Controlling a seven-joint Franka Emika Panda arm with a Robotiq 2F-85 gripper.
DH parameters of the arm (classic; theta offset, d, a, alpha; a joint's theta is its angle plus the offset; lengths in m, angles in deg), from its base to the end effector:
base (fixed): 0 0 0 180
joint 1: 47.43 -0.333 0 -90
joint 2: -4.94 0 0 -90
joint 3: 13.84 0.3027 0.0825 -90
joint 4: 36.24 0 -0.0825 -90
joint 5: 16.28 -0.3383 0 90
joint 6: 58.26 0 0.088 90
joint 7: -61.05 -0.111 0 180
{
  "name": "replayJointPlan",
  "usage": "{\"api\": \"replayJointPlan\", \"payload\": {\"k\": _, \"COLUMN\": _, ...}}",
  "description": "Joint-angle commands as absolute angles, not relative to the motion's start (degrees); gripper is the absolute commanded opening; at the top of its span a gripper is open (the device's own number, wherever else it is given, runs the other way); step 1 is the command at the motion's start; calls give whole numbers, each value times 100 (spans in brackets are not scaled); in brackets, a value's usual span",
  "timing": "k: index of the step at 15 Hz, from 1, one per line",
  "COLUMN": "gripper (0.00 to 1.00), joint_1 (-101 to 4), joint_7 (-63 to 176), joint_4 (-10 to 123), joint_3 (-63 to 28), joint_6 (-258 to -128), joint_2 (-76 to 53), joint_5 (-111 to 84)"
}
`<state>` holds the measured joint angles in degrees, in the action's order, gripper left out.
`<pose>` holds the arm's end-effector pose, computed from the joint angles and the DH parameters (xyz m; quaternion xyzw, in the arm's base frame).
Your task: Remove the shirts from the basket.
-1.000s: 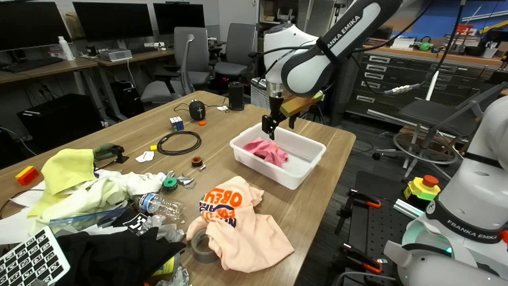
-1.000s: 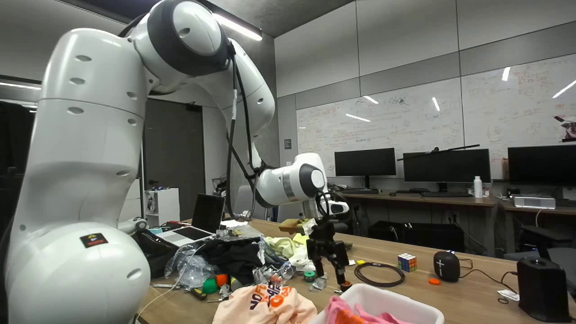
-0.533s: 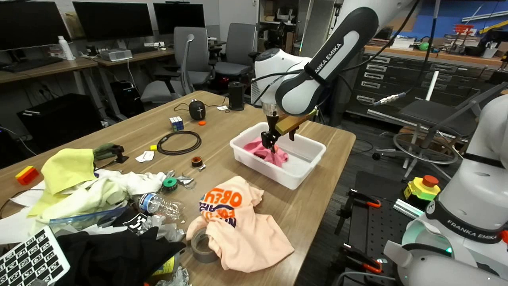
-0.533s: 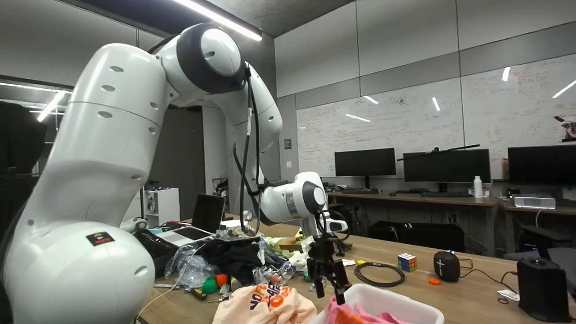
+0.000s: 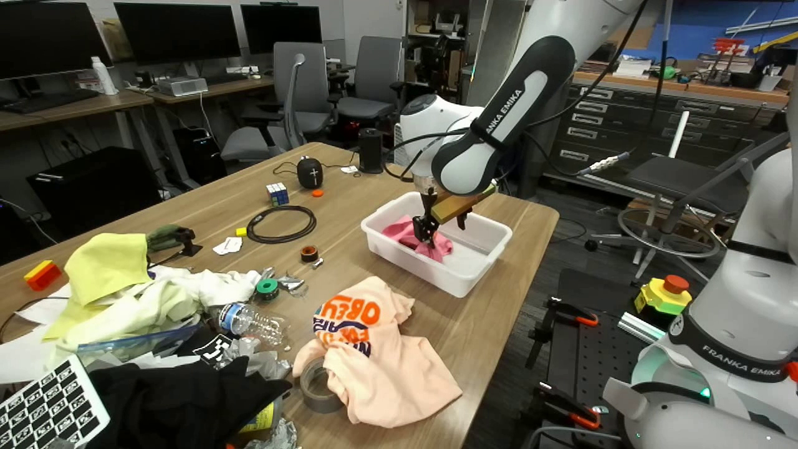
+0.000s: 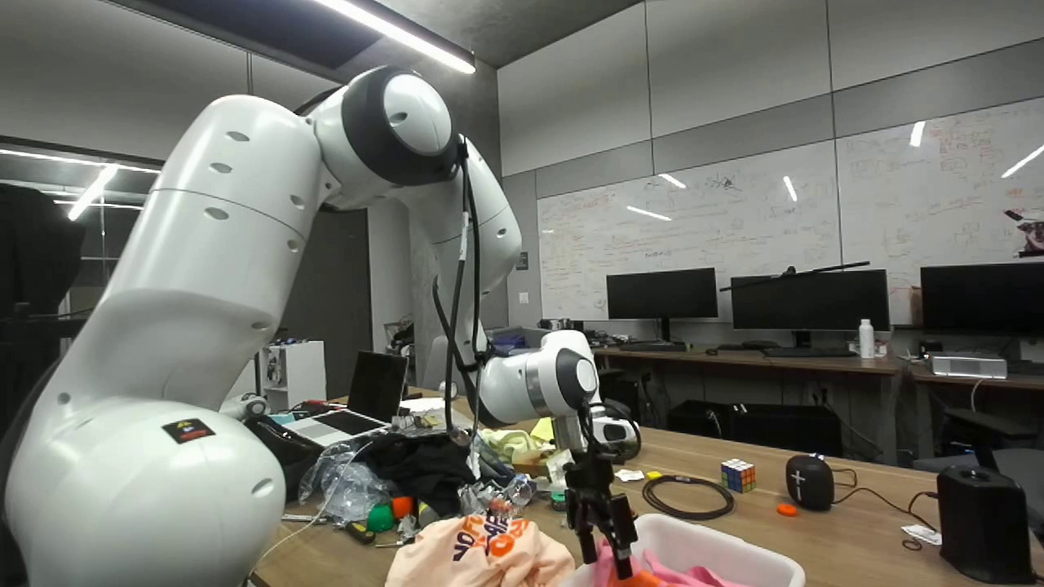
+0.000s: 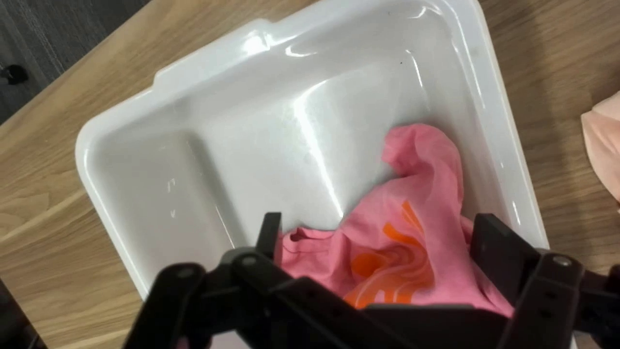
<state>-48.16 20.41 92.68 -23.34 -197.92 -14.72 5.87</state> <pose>0.4906 -0.0789 0.2239 0.9511 -0.2638 -0.0363 0.1564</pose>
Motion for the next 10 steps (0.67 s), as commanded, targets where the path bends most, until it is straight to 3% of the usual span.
{"api": "replayJointPlan", "payload": {"k": 1, "gripper": 100, "joint_1": -4904, "joint_7": 1901, "joint_4": 9208, "joint_3": -2466, "joint_6": -20033, "joint_2": -1558, "joint_5": 527}}
{"api": "replayJointPlan", "payload": {"k": 10, "gripper": 100, "joint_1": -5015, "joint_7": 1865, "joint_4": 9384, "joint_3": -2568, "joint_6": -21081, "joint_2": -1557, "joint_5": 366}}
